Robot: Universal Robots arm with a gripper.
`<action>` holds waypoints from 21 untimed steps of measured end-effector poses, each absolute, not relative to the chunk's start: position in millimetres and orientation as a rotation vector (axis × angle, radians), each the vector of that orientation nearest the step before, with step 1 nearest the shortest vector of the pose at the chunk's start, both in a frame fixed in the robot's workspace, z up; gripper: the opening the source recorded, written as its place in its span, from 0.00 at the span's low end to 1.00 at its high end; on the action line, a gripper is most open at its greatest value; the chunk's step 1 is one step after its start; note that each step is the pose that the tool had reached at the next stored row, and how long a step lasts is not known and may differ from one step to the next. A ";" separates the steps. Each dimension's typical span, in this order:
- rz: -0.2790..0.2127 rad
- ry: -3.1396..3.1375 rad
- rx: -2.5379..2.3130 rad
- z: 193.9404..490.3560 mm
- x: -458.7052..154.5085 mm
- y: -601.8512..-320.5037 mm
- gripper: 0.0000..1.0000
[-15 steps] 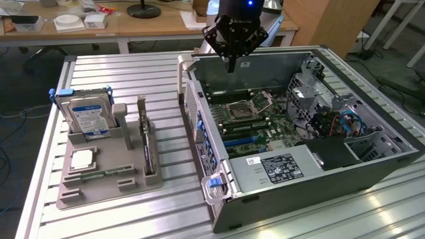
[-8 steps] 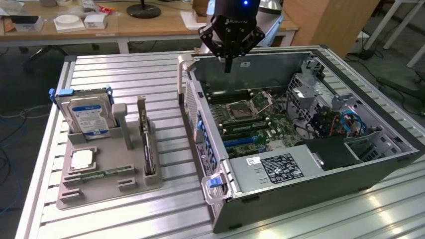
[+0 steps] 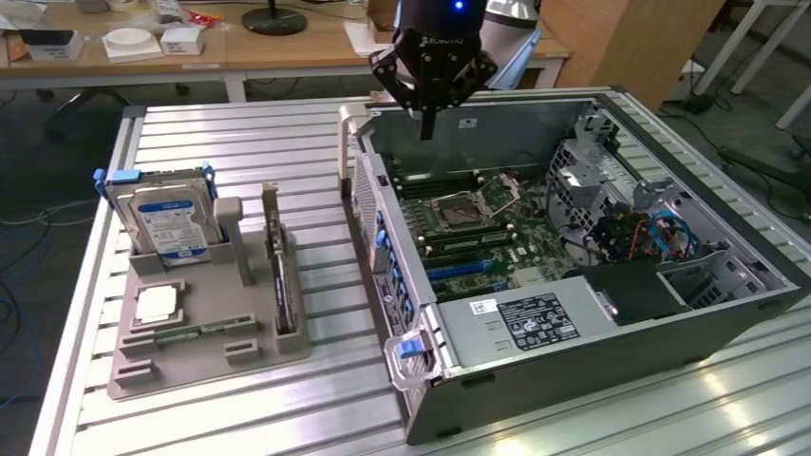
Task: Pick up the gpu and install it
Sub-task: 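Reach for the gpu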
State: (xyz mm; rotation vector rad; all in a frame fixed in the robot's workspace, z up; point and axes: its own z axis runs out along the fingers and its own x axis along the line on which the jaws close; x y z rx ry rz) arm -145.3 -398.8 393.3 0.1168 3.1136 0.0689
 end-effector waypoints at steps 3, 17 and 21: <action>0.069 3.114 0.117 393.3 -148.9 -398.9 0.10; 0.069 3.114 0.116 393.3 -169.6 -398.9 0.10; 0.069 3.114 0.117 393.3 -175.3 -398.9 0.10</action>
